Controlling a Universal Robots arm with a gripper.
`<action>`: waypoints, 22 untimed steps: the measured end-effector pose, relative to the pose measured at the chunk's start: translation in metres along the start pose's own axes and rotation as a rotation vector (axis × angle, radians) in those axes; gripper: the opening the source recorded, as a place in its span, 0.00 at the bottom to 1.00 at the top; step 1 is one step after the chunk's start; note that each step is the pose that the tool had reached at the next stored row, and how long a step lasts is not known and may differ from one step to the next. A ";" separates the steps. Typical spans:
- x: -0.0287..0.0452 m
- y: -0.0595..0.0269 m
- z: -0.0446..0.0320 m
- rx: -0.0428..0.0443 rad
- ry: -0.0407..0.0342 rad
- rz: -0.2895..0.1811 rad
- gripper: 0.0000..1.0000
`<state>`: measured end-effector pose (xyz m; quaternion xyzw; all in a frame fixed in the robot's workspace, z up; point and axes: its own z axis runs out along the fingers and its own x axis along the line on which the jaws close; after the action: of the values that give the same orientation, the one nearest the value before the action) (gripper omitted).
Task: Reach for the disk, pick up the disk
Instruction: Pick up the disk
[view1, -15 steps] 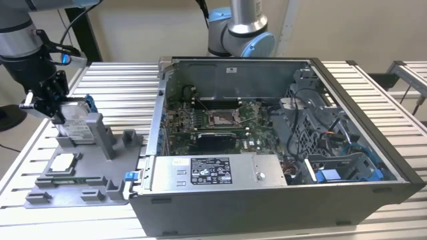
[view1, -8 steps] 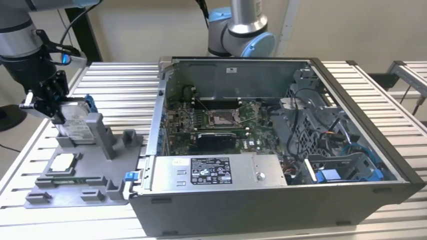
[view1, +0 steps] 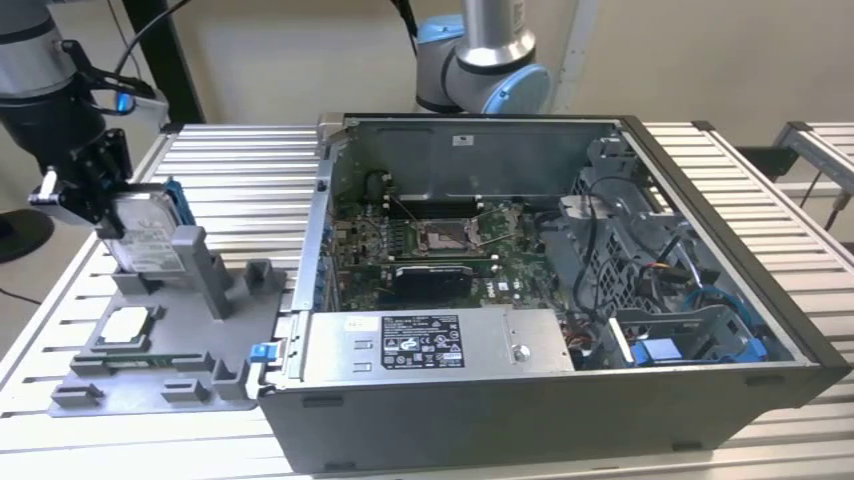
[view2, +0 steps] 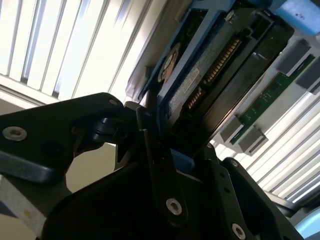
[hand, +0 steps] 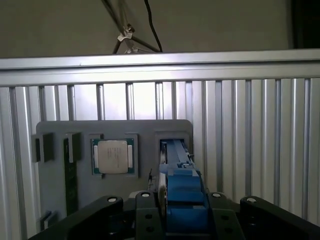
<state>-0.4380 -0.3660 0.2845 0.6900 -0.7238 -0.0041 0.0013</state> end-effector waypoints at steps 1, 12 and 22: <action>0.0000 0.0000 -0.0023 0.0000 0.0002 0.000 0.00; -0.0001 0.0003 -0.0313 0.0005 0.0014 0.000 0.00; -0.0002 0.0004 -0.0492 0.0006 0.0014 0.000 0.00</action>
<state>-0.4380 -0.3660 0.3337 0.6902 -0.7236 -0.0034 0.0016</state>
